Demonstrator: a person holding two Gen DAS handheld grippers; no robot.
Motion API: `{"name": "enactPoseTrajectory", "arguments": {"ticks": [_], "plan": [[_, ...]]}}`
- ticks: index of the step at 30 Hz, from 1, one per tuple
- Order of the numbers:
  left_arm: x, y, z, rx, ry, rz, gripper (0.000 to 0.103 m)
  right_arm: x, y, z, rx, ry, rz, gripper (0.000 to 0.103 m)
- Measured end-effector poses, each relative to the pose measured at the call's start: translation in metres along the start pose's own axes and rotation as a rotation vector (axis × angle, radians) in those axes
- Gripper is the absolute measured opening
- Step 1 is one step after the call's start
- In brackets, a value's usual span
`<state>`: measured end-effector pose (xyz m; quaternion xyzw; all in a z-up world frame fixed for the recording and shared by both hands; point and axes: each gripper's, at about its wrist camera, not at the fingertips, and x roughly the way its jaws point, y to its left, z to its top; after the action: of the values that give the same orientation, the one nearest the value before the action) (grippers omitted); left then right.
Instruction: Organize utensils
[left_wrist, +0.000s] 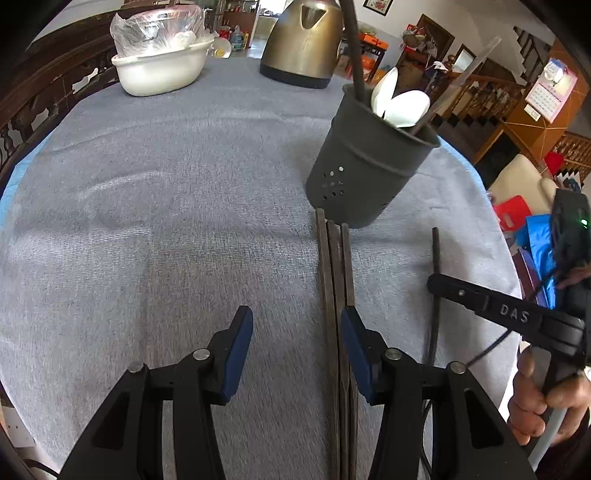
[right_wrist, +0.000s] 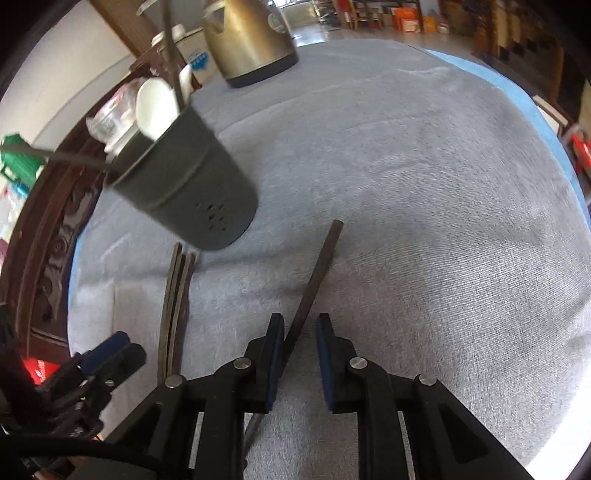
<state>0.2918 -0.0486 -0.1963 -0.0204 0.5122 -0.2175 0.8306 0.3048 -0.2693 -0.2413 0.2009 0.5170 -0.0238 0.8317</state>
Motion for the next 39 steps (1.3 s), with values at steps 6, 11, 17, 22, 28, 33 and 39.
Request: {"name": "enactPoseTrajectory", "arguments": {"ticks": [6, 11, 17, 22, 28, 33, 39], "plan": [[0.012, -0.007, 0.005, 0.016, 0.008, 0.018, 0.051, 0.0, 0.005, 0.001, -0.047, -0.032, -0.016, 0.02], [0.015, -0.008, 0.008, 0.015, 0.0, 0.028, 0.051, 0.004, 0.006, -0.006, -0.066, -0.048, -0.007, 0.02], [0.014, -0.002, 0.006, 0.012, -0.008, 0.032, 0.052, 0.004, 0.006, -0.011, -0.089, -0.063, -0.007, 0.02], [0.01, 0.006, 0.003, 0.016, -0.006, 0.08, 0.05, 0.003, 0.004, -0.013, -0.092, -0.068, 0.006, 0.02], [0.008, 0.009, 0.004, -0.014, 0.006, 0.068, 0.048, 0.001, 0.004, -0.014, -0.098, -0.079, 0.01, 0.02], [0.012, 0.005, 0.007, -0.03, 0.011, 0.031, 0.048, 0.002, 0.002, -0.014, -0.098, -0.085, 0.023, 0.02], [0.014, 0.0, 0.008, -0.03, 0.008, 0.023, 0.048, 0.002, 0.002, -0.014, -0.11, -0.095, 0.018, 0.02]]}}
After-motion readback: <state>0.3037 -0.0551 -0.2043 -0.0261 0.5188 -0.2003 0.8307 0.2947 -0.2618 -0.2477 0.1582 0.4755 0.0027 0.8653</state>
